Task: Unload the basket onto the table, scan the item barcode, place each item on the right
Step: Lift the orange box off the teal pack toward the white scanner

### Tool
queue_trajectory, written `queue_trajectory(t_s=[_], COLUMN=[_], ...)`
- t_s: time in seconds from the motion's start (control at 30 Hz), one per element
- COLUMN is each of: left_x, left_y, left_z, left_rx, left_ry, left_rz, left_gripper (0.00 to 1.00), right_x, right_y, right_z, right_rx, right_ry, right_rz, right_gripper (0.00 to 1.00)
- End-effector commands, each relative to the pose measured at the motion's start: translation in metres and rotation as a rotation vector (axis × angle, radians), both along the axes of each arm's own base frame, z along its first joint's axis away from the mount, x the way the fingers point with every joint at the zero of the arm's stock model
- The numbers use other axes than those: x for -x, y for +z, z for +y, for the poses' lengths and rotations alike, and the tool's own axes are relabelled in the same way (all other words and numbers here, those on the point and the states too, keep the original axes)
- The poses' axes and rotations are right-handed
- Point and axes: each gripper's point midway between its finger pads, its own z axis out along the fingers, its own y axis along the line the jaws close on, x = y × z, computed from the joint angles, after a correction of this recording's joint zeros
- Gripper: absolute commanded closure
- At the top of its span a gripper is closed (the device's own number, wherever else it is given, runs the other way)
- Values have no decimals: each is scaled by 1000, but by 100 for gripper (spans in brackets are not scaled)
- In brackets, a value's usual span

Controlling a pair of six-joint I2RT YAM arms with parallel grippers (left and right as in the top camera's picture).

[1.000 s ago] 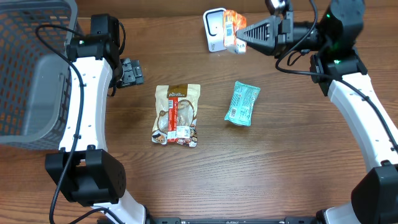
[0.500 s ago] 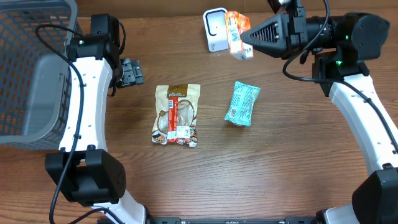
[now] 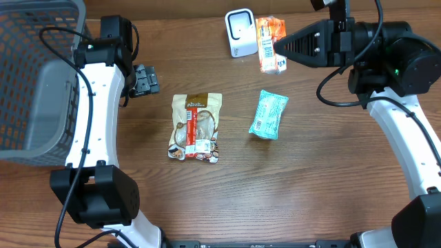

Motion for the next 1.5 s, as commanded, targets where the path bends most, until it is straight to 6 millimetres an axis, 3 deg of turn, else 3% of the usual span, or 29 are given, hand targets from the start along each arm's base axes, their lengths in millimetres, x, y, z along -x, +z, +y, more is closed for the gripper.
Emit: queue_trajectory(t_s=[0.0, 0.33, 0.5, 0.8, 0.97, 1.1, 1.47], left_x=[-3, -3, -3, -3, -3, -3, -3], left_y=[6, 6, 6, 6, 6, 6, 6], left_z=[0, 0, 0, 0, 0, 0, 0], left_rx=[-15, -15, -15, -15, -15, -15, -15], left_ry=[-4, -4, -4, -4, -4, -4, -4], left_rz=[-17, -17, -17, -17, -17, -17, -17], left_gripper=[1, 0, 0, 0, 1, 0, 0], right_x=[13, 13, -8, -60, -84, -95, -88], right_y=[15, -13, -45, -122, -182, -214, -211], right_z=[-3, -1, 3, 9, 3, -1, 1], right_rx=[2, 75, 109, 163, 304, 433, 418], right_ry=[19, 38, 35, -94, -293, -421, -376], right_rz=[82, 47, 136, 239, 306, 267, 251], right_gripper=[96, 96, 96, 96, 96, 96, 96])
